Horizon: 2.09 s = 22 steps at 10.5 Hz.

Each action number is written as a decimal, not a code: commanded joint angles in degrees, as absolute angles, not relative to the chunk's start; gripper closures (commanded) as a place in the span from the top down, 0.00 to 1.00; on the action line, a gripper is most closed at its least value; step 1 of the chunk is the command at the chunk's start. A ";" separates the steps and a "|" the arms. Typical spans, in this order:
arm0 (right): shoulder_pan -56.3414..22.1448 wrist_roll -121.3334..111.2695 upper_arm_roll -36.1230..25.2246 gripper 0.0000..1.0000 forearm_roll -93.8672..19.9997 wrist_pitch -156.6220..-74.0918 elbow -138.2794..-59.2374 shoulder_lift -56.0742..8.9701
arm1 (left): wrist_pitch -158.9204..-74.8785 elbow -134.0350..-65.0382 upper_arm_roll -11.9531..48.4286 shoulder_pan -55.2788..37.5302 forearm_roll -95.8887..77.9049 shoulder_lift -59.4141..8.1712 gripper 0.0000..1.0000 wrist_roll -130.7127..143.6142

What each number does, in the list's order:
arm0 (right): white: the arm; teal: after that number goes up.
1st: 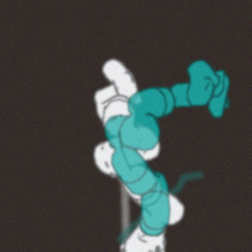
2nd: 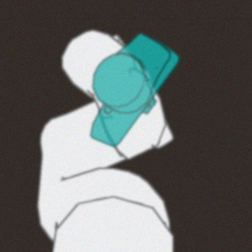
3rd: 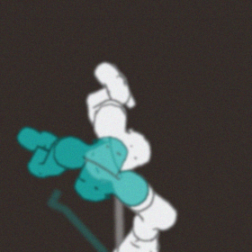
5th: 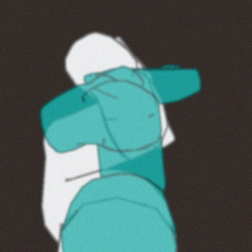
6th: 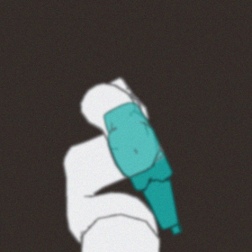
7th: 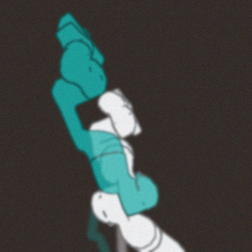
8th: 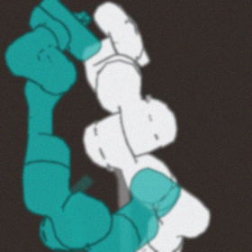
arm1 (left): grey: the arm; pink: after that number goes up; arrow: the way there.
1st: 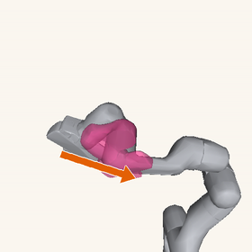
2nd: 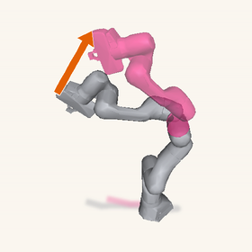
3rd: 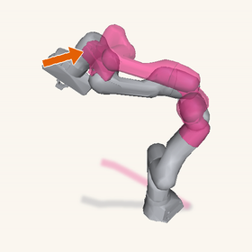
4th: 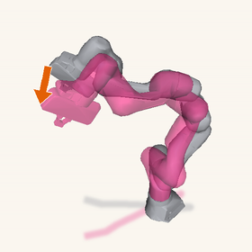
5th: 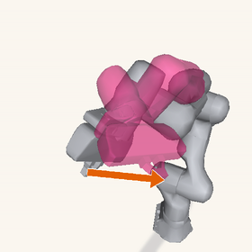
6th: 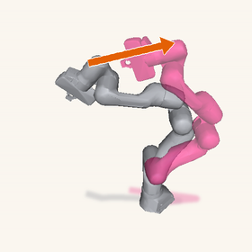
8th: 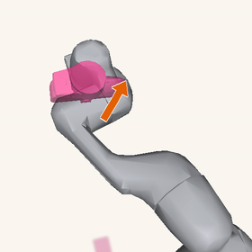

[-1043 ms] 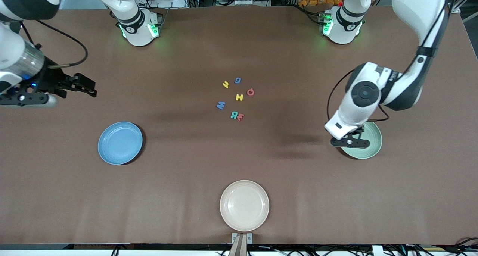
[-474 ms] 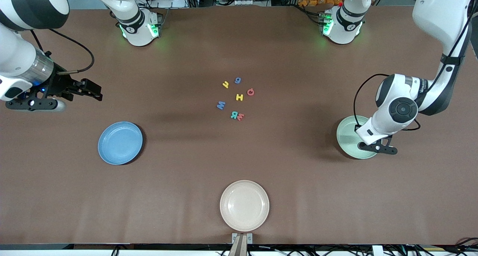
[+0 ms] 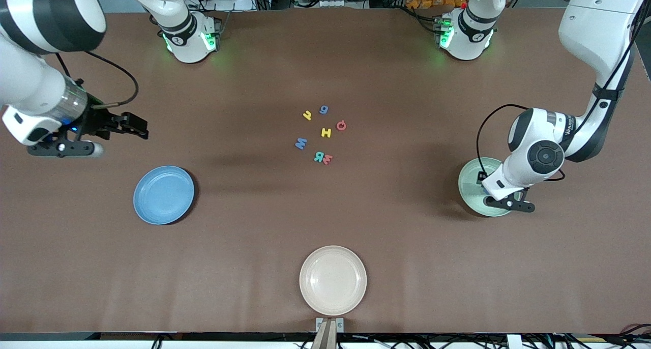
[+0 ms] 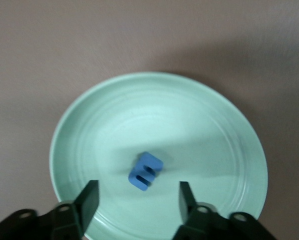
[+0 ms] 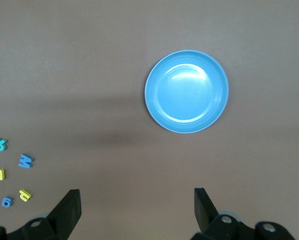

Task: Sort uppercase to blue plate, lowercase to green plate
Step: 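Reach the right gripper to the letters while the left gripper withdraws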

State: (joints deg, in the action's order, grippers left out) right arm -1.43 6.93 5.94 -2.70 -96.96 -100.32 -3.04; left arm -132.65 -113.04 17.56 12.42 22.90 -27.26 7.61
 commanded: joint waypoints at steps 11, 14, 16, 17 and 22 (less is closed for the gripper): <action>-30.92 43.31 5.89 1.00 -7.47 -111.95 -100.81 -21.08 | -106.55 -98.19 18.02 7.03 9.50 -13.11 1.00 5.71; -37.69 52.27 5.89 1.00 -4.15 -121.35 -100.63 -26.70 | -102.93 -97.12 17.93 5.27 8.53 -7.84 1.00 5.71; -39.37 56.49 5.89 1.00 1.30 -121.90 -100.72 -28.73 | -101.69 -97.03 17.32 3.88 5.29 -4.06 1.00 5.71; -39.90 58.78 5.80 1.00 2.36 -121.99 -100.81 -29.61 | -100.65 -97.03 17.31 3.43 3.71 -2.30 1.00 5.80; -39.90 72.76 5.71 1.00 2.46 -135.35 -107.84 -31.45 | -98.53 -97.12 13.98 0.62 1.94 0.44 1.00 5.63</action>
